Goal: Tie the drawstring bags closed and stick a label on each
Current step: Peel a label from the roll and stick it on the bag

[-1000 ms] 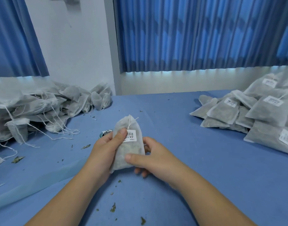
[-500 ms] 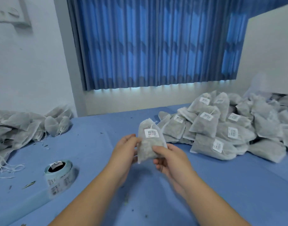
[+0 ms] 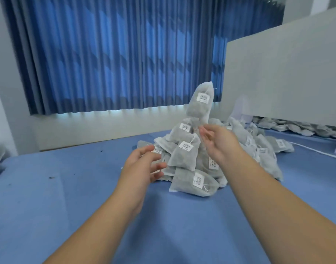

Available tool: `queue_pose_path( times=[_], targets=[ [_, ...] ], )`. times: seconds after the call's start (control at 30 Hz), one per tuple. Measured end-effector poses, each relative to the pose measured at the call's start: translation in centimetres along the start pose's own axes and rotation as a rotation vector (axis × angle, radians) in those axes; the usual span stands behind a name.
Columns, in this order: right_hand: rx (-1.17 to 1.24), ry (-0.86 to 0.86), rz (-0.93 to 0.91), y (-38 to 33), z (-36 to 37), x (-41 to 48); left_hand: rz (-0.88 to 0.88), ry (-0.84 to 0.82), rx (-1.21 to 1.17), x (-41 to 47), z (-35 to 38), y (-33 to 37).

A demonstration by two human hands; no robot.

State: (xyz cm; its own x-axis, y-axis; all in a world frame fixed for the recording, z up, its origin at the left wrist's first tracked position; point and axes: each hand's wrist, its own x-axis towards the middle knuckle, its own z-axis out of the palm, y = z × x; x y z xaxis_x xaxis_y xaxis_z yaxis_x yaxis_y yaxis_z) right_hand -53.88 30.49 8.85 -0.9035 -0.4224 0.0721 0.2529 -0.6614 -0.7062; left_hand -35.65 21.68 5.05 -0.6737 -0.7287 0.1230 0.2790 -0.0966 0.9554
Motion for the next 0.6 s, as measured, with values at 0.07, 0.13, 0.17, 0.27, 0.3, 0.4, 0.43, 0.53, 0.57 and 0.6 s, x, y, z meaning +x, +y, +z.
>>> queue_pose_path(
  times=[0.07,0.13,0.17,0.27,0.3,0.4,0.43,0.53,0.57,0.6],
  targets=[
    [-0.106,0.061,0.018,0.7,-0.2,0.4,0.008,-0.001,-0.006,0.1,-0.2,0.2],
    [-0.18,0.049,0.085,2.7,-0.6,-0.4,-0.002,0.005,-0.012,-0.1,-0.8,0.0],
    [-0.194,0.022,0.123,3.8,-0.7,-0.9,-0.011,0.014,-0.018,-0.2,-1.2,0.0],
    [-0.272,-0.051,0.211,6.8,-0.5,-2.9,-0.035,0.054,-0.056,-0.4,-2.7,-0.2],
    [-0.303,-0.077,0.232,7.7,-0.2,-3.6,-0.04,0.065,-0.068,-0.5,-3.3,0.0],
    [-0.339,-0.176,0.293,9.9,1.7,-5.7,-0.042,0.105,-0.076,-0.7,-5.5,0.7],
    [-0.334,-0.211,0.316,10.7,2.6,-6.5,-0.04,0.118,-0.065,-0.8,-6.3,0.9],
    [-0.308,-0.32,0.394,13.1,5.7,-9.1,-0.03,0.164,0.002,-1.7,-9.4,2.0],
    [-0.3,-0.359,0.419,14.1,6.8,-10.1,-0.029,0.179,0.032,-2.1,-10.7,2.4],
    [-0.294,-0.398,0.441,15.2,7.9,-11.1,-0.026,0.193,0.064,-2.7,-12.1,2.8]
  ],
)
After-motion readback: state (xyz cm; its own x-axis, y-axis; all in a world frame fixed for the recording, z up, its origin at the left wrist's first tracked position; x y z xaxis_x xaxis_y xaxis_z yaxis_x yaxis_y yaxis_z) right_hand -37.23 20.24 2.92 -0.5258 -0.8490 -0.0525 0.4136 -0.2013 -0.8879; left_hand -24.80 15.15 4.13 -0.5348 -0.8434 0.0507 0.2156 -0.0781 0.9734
